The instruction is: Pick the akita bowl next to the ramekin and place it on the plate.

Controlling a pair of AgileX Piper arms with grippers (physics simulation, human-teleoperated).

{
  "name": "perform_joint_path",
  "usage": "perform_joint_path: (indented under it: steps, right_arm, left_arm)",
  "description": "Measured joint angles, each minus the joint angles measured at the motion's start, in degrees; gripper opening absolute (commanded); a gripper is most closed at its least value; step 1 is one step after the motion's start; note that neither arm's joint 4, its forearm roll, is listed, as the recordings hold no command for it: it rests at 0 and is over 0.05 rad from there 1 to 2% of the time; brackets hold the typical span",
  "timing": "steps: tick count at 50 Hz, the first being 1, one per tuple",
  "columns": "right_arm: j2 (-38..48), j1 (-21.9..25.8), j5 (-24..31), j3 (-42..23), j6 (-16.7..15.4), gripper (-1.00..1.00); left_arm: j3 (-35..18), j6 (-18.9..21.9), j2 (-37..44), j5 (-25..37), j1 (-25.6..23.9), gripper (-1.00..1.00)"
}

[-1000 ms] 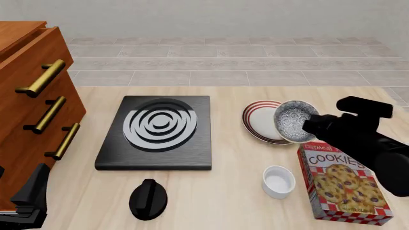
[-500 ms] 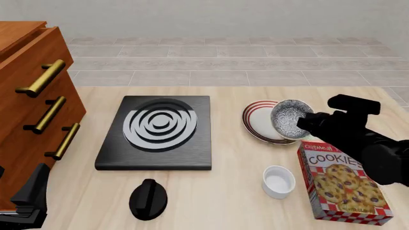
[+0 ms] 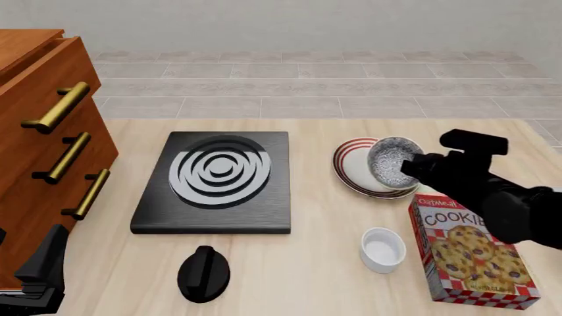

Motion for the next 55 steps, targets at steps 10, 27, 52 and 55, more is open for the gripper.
perform_joint_path:
  steps: [10, 27, 52, 55]
  right_arm:
    - [2.1, 0.0, -1.2, -0.7, -0.4, -1.0]
    - [5.8, -0.1, -2.7, -2.5, -1.6, -1.0]
    - [9.1, -0.1, -2.7, -5.9, -4.6, -1.0]
    - [9.4, 0.0, -2.7, -6.2, -4.9, -1.0]
  left_arm:
    - [0.0, 0.0, 0.0, 0.0, 0.0, 1.0]
    - [0.0, 0.0, 0.0, 0.0, 0.0, 1.0]
    - [0.0, 0.0, 0.0, 0.0, 0.0, 1.0]
    - [0.0, 0.0, 0.0, 0.0, 0.0, 1.0]
